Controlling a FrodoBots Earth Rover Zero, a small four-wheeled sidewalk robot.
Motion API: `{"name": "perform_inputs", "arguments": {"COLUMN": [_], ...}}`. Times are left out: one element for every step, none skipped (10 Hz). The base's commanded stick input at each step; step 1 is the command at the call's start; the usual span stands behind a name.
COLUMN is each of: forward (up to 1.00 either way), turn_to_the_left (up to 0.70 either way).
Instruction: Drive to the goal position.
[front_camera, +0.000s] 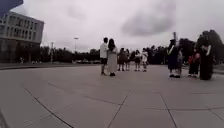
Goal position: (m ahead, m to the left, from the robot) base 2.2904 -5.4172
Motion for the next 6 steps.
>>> {"name": "perform_inputs", "arguments": {"forward": [0.0,0.0,0.0,0.0,0.0,0.0], "turn_to_the_left": [-0.6,-0.6,-0.6,-0.6,-0.6,-0.6]}}
